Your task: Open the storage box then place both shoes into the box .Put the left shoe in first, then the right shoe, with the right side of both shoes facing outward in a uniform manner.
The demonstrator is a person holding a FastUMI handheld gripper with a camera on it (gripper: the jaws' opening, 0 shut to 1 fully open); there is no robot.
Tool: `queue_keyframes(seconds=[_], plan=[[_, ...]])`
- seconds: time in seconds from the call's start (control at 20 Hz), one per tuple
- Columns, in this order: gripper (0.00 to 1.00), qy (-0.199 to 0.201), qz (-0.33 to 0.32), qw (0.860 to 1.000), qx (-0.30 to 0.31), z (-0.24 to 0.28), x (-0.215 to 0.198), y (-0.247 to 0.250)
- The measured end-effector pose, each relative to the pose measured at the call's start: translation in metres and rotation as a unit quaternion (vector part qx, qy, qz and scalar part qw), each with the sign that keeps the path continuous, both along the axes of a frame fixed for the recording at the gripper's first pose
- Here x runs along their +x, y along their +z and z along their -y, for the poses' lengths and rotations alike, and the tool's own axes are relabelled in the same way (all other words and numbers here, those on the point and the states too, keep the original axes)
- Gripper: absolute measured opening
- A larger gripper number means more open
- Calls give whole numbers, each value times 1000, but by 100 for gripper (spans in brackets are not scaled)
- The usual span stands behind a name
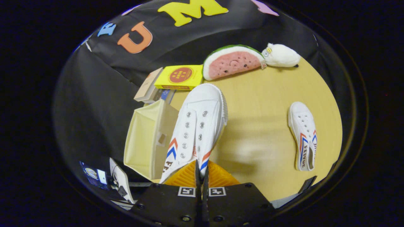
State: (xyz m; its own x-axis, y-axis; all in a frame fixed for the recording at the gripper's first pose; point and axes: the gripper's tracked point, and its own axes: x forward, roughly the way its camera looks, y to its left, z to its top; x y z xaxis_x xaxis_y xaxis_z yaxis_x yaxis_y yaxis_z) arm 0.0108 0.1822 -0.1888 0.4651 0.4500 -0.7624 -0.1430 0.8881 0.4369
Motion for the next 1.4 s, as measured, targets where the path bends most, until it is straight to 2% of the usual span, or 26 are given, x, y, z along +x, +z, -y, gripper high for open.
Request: queue_keyframes(seconds=[0.1, 0.3, 0.6, 1.0, 1.2, 1.4], plan=[[0, 11, 11, 1000, 16, -38, 2, 27], [0, 34, 27, 999, 7, -110, 9, 46], [0, 68, 1, 998, 5, -207, 13, 20], [0, 61, -24, 997, -37, -247, 26, -30], [0, 60, -11, 996, -63, -251, 30, -35], [0, 63, -16, 996, -62, -257, 24, -44]])
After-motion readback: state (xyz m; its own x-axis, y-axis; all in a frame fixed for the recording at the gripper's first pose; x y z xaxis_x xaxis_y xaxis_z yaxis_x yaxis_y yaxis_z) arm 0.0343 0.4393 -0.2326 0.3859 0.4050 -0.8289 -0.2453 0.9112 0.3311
